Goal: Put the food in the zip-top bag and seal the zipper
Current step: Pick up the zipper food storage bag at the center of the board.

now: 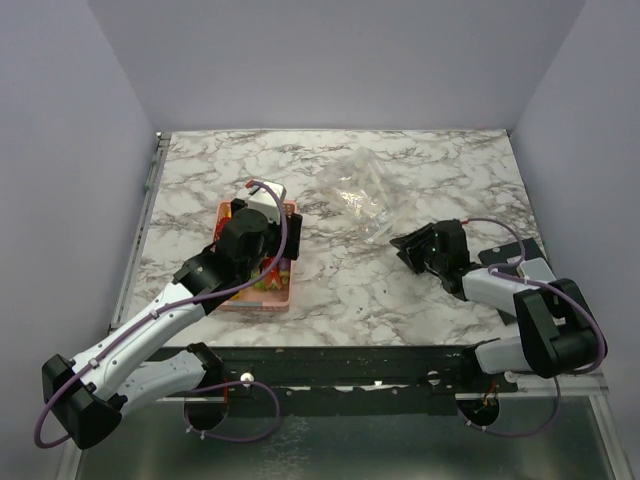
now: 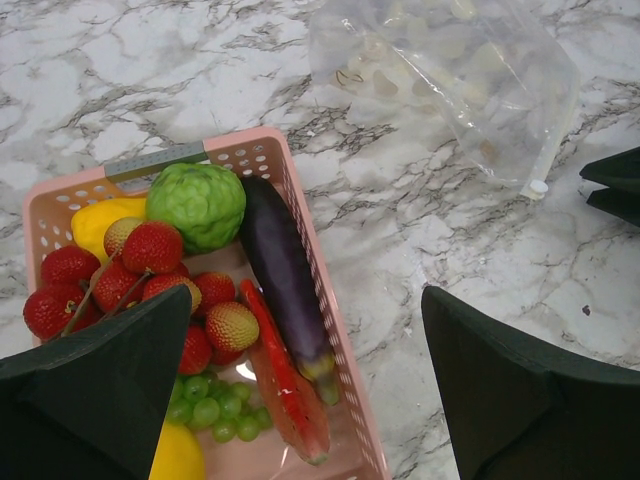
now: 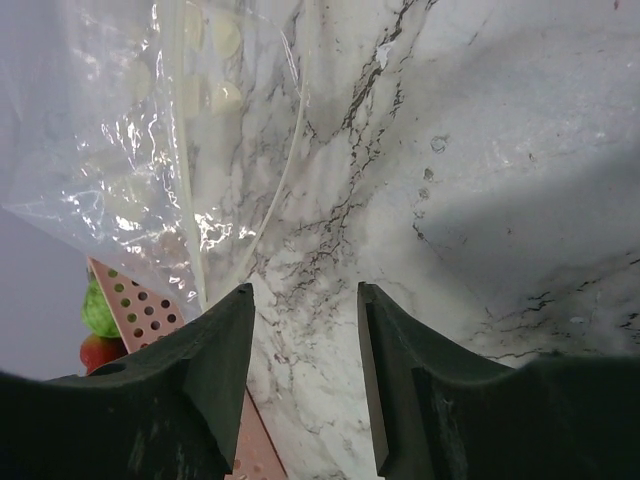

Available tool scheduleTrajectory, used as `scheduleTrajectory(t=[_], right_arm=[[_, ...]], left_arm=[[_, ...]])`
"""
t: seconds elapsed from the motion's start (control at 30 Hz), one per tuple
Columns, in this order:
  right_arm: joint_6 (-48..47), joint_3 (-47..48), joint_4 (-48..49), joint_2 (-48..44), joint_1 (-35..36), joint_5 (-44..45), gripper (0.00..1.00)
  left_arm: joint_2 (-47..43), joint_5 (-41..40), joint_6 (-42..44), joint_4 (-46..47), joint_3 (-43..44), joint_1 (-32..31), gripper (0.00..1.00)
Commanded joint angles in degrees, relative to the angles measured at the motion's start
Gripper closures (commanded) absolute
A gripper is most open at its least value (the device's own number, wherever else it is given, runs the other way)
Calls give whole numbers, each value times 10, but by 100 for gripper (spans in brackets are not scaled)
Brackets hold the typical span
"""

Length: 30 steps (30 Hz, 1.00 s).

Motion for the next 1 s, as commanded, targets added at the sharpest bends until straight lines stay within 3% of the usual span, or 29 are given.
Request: scheduleTrajectory(t=[0.0, 0.37, 0.97], right_arm=[[46, -13, 80, 30, -6, -6, 50], [127, -33, 230, 132, -20, -11, 52], [151, -9, 335, 245, -32, -16, 53]], left_arm=[[1, 6, 6, -3, -5, -1, 1], [4, 8, 7, -4, -5, -1, 1], [16, 21, 10, -5, -2, -1, 1]])
